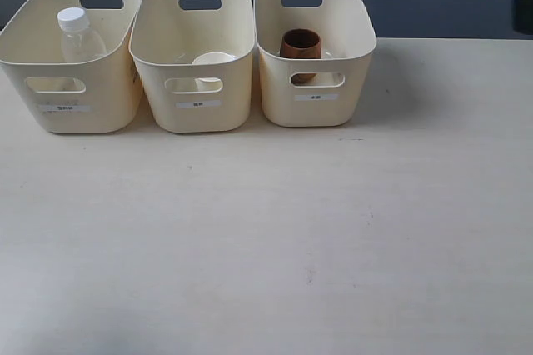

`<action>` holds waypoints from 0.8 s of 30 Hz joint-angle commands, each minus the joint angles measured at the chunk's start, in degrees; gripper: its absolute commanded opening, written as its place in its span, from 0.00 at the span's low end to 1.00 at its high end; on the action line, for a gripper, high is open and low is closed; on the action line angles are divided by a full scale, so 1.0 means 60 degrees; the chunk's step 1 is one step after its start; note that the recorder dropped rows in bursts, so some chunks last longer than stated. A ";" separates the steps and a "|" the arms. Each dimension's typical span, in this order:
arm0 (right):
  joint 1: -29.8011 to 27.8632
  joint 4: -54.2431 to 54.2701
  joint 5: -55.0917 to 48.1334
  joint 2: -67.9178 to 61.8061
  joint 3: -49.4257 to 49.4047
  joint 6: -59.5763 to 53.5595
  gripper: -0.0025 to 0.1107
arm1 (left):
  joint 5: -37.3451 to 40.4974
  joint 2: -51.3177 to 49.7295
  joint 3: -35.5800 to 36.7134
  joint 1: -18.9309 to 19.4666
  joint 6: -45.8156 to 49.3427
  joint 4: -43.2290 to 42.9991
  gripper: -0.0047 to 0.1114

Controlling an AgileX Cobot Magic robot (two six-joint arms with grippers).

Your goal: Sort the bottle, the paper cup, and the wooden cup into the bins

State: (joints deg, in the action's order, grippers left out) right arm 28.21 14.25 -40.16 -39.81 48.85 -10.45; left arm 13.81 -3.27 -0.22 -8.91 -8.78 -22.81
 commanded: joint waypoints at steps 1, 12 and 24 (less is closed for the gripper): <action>-0.1321 0.0155 0.1950 0.2150 -0.2610 -0.0488 0.02 | -0.0017 0.0031 0.0037 -0.0051 -0.0015 -0.0003 0.04; -0.4114 0.0155 0.5409 0.6372 -0.7227 -0.0854 0.02 | -0.0017 0.0031 0.0037 -0.0051 -0.0015 -0.0003 0.04; -0.5388 0.0396 0.5238 0.6636 -0.8142 -0.1120 0.02 | -0.0017 0.0031 0.0037 -0.0051 -0.0015 -0.0003 0.04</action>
State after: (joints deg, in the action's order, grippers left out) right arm -3.63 16.67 -8.84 -0.36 0.23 -15.72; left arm 13.81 -3.27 -0.22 -8.91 -8.78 -22.81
